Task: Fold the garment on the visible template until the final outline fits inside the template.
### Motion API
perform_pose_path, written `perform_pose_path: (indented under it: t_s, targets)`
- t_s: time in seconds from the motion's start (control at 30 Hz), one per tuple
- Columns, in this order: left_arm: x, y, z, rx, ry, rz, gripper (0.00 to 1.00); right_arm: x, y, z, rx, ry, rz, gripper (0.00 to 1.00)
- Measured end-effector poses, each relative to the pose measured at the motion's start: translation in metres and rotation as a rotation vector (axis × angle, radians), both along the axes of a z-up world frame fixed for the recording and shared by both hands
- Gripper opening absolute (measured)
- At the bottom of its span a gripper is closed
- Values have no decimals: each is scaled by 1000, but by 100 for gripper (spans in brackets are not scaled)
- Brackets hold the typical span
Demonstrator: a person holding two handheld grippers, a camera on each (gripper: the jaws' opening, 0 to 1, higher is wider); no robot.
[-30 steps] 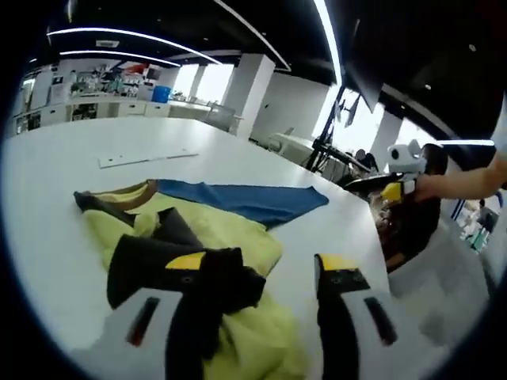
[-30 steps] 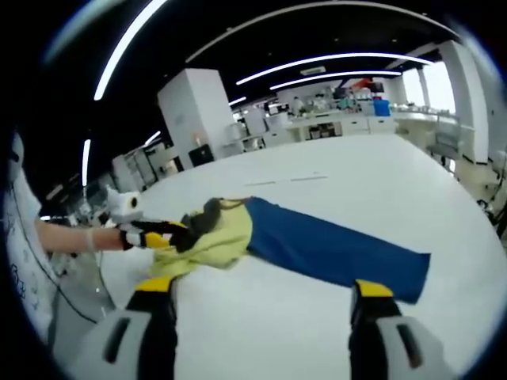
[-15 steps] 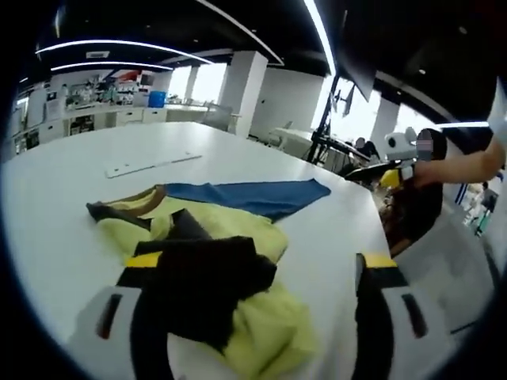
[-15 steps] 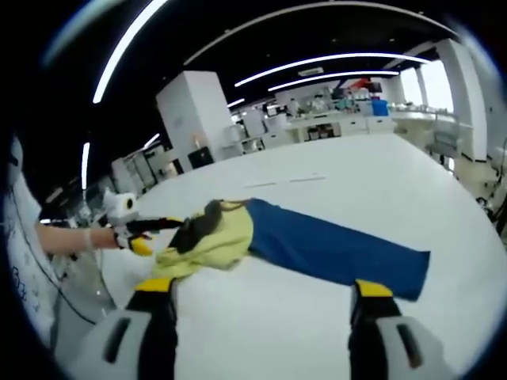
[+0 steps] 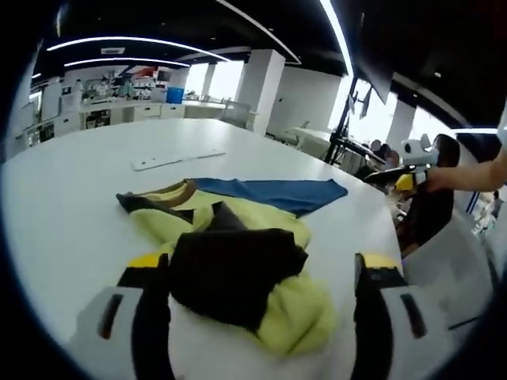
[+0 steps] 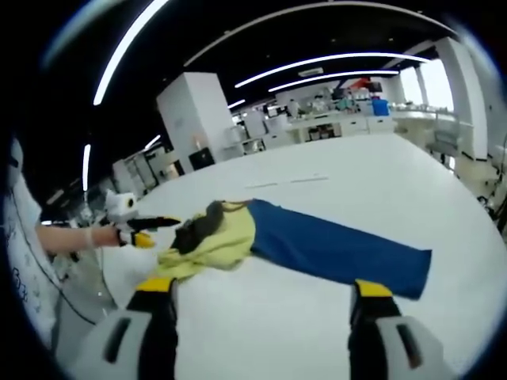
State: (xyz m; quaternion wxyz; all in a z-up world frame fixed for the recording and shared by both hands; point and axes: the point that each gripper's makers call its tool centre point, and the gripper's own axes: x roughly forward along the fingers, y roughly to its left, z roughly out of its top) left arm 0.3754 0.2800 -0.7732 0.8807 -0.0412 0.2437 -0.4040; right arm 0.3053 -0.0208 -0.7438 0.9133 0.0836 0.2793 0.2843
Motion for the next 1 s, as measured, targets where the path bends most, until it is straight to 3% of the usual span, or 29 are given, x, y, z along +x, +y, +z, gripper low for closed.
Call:
perform_pose_path:
  t_s: [0.17,0.37,0.57,0.67,0.77,1.0]
  targets:
    - [9,26,-15,43,28,32,93,-1,1,-1,3,6,2,90]
    - [11,43,-31,94,62,32,84,-3,3,-1,2,9,-1,90]
    - [18,62,-37,109,71,68,62,-4,2,-3,3,15,-4,90]
    - [24,67,-38,91,76,94,55,-5,3,-4,4,19,-5,90]
    - [28,72,-45,116,69,95,45,-6,2,-5,3,22,-3,90]
    - [30,72,-53,148,67,98,37,-8,-2,-7,-1,30,-14,90]
